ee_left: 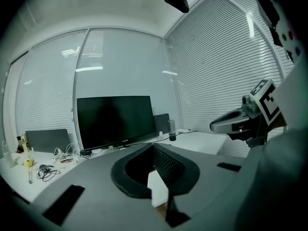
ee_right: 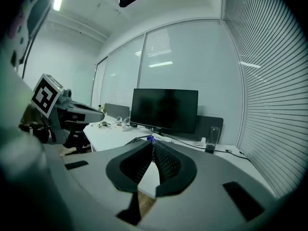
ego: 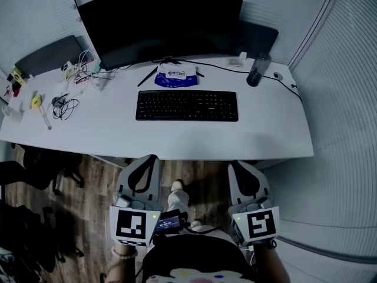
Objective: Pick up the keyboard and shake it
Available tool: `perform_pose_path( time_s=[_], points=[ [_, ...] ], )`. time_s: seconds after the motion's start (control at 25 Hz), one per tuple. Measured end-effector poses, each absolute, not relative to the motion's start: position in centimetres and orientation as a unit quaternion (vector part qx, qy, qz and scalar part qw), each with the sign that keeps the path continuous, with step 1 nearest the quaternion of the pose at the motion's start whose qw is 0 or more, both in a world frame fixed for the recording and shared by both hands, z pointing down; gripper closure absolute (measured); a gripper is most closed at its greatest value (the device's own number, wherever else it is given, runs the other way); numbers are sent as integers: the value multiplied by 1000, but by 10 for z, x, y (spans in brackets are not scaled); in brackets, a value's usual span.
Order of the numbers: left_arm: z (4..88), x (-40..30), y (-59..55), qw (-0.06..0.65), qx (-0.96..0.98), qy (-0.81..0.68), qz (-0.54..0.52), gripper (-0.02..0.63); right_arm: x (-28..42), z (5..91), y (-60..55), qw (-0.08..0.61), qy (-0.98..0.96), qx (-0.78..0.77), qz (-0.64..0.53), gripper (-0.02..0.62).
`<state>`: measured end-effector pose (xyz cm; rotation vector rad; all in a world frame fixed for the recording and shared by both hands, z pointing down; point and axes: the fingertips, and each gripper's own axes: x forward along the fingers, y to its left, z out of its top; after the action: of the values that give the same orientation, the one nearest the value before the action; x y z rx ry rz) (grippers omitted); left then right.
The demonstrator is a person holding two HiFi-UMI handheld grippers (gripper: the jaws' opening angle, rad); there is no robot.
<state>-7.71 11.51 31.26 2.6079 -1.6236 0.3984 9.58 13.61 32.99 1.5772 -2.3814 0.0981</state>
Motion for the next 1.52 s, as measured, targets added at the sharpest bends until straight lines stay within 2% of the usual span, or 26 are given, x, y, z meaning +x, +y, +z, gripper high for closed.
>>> perform_pose_path(
  time_s=[0.2, 0.4, 0.68, 1.52],
  points=[
    [317, -95, 63, 25, 846, -514, 136, 589, 79, 322, 82, 125, -818, 561, 36, 554],
    [317, -109, 16, 20, 859, -493, 133, 589, 71, 330, 39, 165, -810, 562, 38, 552],
    [319, -128, -36, 51, 871, -474, 118, 589, 49, 337, -11, 175, -801, 570, 50, 554],
    [351, -171, -93, 66, 855, -493, 148, 589, 18, 354, -68, 201, -801, 560, 69, 554]
  ],
)
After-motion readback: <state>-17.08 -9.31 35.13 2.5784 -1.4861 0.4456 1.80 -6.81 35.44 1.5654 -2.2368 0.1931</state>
